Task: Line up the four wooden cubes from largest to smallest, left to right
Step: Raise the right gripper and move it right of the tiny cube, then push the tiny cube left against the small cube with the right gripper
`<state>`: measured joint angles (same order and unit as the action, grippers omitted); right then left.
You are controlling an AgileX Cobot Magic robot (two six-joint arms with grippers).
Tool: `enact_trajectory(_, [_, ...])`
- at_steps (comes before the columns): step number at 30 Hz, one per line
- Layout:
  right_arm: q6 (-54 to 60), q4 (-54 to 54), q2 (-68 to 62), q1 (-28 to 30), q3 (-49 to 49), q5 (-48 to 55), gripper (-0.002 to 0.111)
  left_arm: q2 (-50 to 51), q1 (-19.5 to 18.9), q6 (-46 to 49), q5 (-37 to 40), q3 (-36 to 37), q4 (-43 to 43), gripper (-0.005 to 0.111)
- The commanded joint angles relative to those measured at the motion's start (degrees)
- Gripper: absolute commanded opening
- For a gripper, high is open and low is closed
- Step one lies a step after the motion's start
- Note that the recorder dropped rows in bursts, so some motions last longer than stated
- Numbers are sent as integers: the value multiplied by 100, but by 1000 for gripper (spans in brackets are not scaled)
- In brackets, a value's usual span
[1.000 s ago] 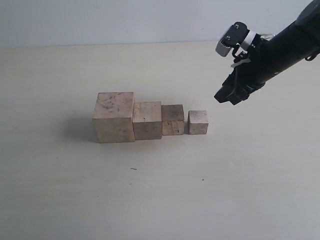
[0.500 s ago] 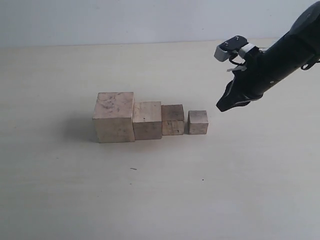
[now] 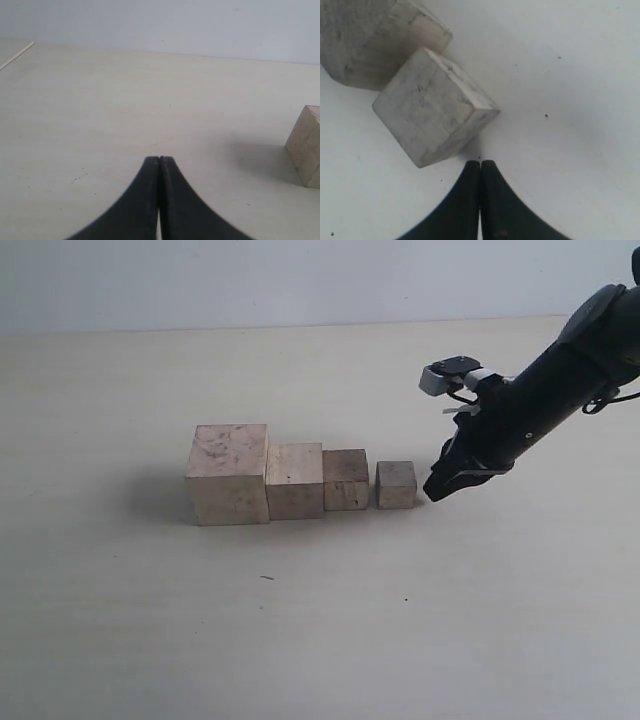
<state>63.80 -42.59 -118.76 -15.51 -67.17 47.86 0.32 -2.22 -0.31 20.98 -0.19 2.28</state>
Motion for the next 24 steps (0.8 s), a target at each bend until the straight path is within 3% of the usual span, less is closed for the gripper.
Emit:
enact_trajectory(1, [64,-192,1,18,-12,29,0,-32,5,-15,-74,19,4,0])
enact_trajectory(24, [325,-686,1,18,-12,41,0,-32,5,-15,-74,19,4,0])
